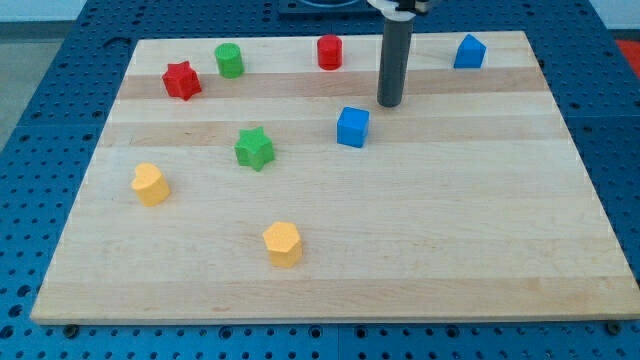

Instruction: Move the blue cube towards the green star

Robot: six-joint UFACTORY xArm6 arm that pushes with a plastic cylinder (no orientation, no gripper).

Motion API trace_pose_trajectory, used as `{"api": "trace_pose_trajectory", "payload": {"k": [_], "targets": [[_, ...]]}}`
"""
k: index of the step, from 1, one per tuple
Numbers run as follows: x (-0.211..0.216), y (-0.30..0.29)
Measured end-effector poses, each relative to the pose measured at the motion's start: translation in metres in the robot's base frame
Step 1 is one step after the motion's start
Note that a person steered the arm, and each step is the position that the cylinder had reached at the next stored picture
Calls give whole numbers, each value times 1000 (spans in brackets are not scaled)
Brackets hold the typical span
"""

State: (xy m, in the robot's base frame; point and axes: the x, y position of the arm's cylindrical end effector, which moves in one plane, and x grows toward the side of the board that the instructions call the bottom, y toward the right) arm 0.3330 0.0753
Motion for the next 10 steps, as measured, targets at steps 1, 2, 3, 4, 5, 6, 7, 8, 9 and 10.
{"api": "trace_pose_trajectory", "payload": {"k": [1, 2, 3, 4, 5, 6, 7, 8, 9, 10], "targets": [[0, 0], [9, 22], [50, 8], [57, -30], [47, -87], [42, -151], [18, -177], [-16, -188], [-14, -229], [-14, -226]]}}
